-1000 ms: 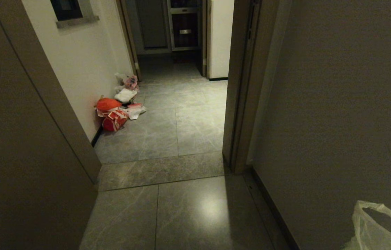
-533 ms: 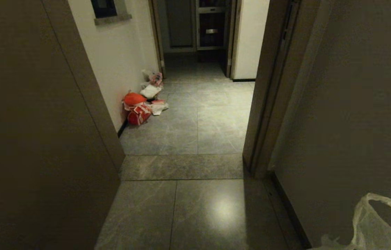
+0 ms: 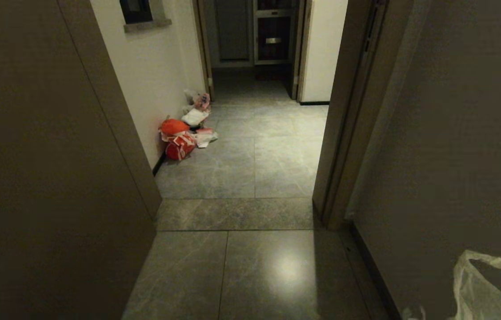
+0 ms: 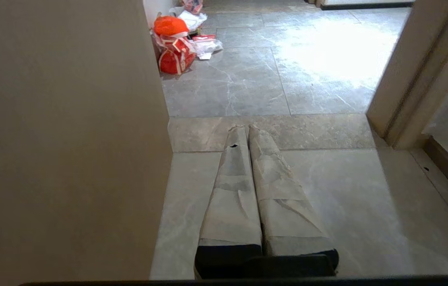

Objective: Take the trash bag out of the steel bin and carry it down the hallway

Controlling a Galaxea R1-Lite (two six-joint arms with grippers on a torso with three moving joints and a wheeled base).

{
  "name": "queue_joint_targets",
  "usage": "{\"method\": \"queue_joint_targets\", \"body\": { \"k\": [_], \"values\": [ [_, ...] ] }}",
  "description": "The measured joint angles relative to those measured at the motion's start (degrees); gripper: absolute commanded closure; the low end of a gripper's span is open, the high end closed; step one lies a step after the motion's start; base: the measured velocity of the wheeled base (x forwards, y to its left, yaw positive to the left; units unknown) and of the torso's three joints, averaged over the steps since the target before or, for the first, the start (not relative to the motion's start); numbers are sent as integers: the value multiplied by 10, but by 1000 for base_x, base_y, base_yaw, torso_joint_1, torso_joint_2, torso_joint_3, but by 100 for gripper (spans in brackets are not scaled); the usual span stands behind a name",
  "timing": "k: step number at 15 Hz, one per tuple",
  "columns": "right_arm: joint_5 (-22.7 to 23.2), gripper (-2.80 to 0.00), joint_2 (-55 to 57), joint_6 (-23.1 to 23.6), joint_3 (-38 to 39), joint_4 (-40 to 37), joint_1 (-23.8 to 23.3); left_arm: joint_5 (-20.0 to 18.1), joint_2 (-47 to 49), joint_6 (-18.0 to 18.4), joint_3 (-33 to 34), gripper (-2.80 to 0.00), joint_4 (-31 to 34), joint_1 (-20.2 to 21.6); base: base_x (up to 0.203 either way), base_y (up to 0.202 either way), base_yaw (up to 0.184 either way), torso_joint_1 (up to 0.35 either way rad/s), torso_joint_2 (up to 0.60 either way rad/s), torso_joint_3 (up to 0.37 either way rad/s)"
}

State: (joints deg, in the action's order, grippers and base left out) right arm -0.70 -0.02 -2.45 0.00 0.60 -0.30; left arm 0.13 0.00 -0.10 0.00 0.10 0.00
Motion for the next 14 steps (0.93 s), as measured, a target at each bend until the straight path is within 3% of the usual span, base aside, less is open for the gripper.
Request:
{"method": "queue_joint_targets", "body": {
  "k": [14],
  "values": [
    [0, 0, 0, 0, 0, 0, 0, 0, 0, 0, 0, 0, 0, 0, 185, 0, -3, 3, 2, 3]
  ]
}}
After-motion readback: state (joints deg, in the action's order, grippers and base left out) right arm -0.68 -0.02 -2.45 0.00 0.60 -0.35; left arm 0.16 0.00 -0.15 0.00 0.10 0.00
